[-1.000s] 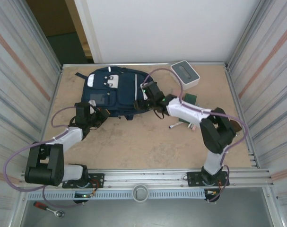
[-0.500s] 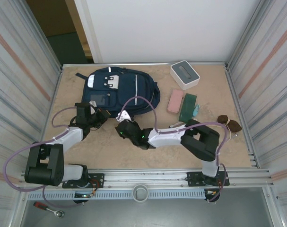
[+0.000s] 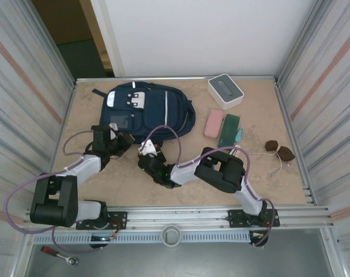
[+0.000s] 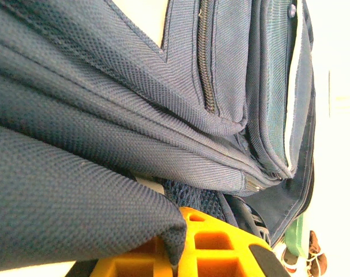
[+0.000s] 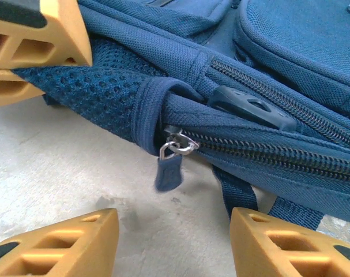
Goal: Pack the student bag
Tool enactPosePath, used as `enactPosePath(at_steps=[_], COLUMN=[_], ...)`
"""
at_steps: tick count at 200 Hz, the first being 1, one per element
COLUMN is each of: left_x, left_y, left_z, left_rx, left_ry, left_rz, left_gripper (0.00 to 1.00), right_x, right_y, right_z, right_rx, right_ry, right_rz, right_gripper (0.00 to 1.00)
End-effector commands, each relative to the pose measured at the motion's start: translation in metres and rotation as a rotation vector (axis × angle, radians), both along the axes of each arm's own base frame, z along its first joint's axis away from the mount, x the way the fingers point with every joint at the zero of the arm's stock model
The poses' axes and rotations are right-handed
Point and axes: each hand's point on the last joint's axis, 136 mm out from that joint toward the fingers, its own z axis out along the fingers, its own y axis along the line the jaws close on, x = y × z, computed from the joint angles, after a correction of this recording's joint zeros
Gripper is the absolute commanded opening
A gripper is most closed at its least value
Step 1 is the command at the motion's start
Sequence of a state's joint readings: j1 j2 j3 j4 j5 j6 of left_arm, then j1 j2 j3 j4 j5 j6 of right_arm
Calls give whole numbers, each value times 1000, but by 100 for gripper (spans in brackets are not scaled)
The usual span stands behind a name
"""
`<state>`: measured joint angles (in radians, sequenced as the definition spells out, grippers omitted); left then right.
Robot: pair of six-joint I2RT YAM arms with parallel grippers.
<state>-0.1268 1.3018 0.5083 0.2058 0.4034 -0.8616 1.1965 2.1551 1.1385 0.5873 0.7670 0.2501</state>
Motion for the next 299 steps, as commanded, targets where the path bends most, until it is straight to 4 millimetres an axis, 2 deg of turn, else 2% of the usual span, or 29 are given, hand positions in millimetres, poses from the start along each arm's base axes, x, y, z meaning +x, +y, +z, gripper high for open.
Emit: enactPosePath(at_steps=[1,46,76,105,137,209,260,299], left_x=[8,7,7,7,8,12,15,18], left_y=[-19,-19,-19,-19,-14,11,32,60], left_z=[36,34,31,30,28,26,26,23], left_rx=[-48,-49,-48,-47,-15,40,76,119], left_ry=[-112,-110,-106,-104,-102,-107,-110,-103], left_rz=[-89,-90,-91,-93,-82,-23,32,109], left_gripper=[0,0,0,0,0,0,0,0], right_x=[17,29,34,33,25,7,6,5], right_y=[-4,0,3,2,-8,-48,-104,-143], right_z=[9,7,5,6,7,28,20,9], right_rx=[53,68,76,71,68,106,111,68], right_ry=[-42,-47,-45,-45,-33,35,167,275], right_rz=[-79,-87,-84,-77,-74,-108,-203,-214], right_gripper=[49,46,40,22,2,0,0,0])
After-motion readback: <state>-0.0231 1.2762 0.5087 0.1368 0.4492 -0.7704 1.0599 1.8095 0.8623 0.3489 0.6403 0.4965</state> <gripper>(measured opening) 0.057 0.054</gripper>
